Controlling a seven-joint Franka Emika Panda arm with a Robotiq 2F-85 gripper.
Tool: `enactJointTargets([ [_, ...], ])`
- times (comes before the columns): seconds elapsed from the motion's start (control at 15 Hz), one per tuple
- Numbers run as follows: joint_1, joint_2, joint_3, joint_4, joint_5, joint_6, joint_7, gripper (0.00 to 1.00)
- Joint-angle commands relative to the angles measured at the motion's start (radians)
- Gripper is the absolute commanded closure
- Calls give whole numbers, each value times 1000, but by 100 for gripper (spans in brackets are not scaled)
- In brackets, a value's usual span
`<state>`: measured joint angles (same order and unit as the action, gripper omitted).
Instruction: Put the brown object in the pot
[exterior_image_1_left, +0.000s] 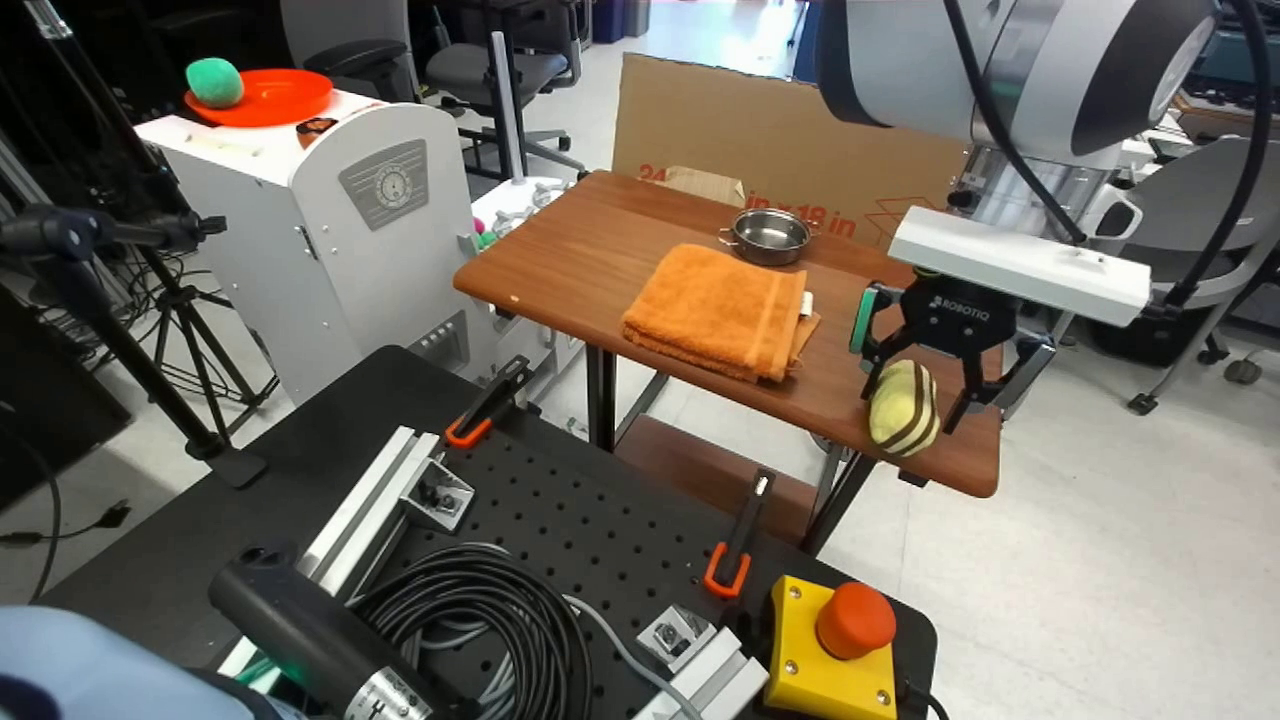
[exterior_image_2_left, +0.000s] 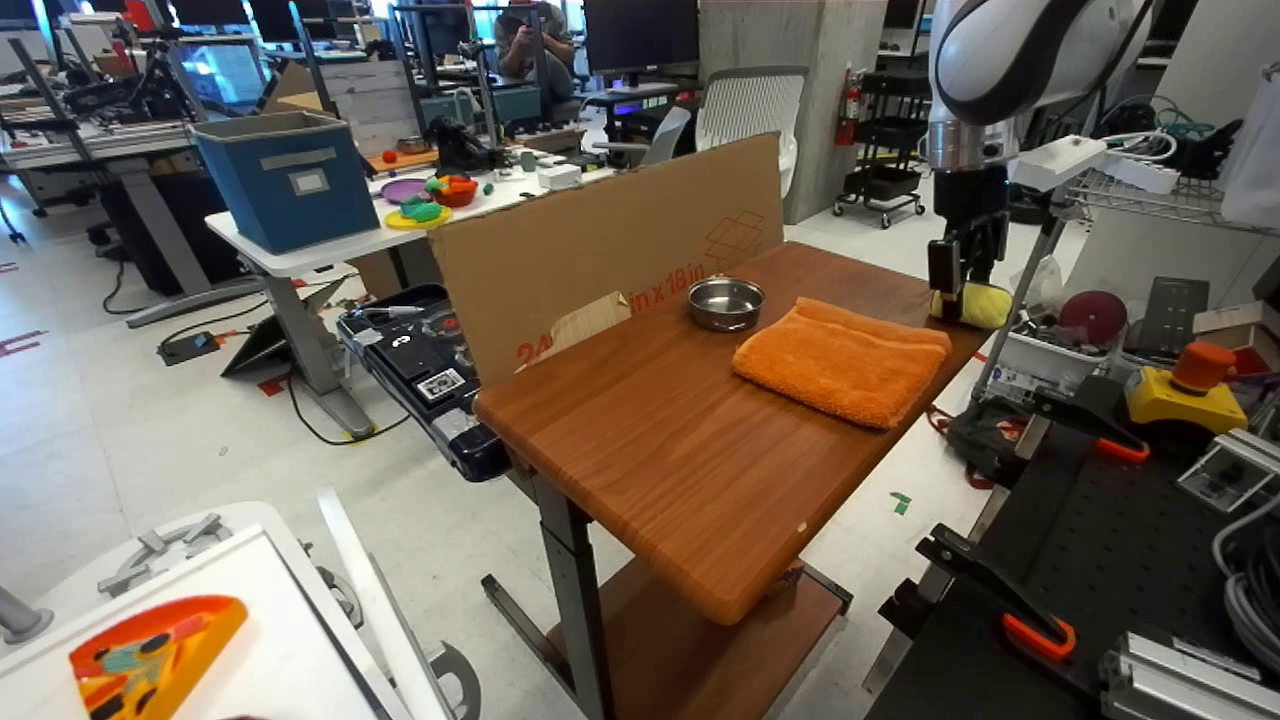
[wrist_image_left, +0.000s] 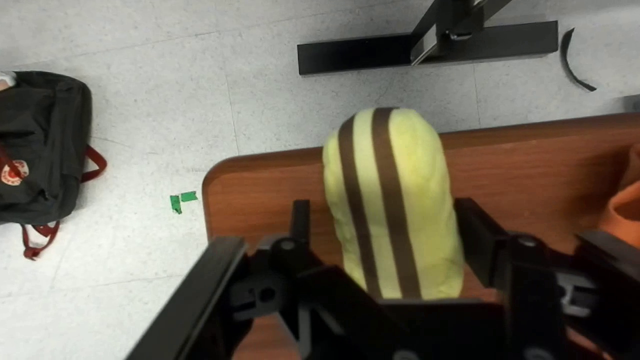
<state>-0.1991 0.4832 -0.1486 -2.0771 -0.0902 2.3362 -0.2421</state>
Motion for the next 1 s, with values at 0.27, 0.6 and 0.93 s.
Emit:
enactJointTargets([
  [0.27, 18, -10, 50, 76, 12, -74, 20, 88],
  [0.6, 86, -41, 125, 161, 68, -55, 95, 99],
  [0.93, 168, 22, 159, 305, 83, -40, 183, 96],
])
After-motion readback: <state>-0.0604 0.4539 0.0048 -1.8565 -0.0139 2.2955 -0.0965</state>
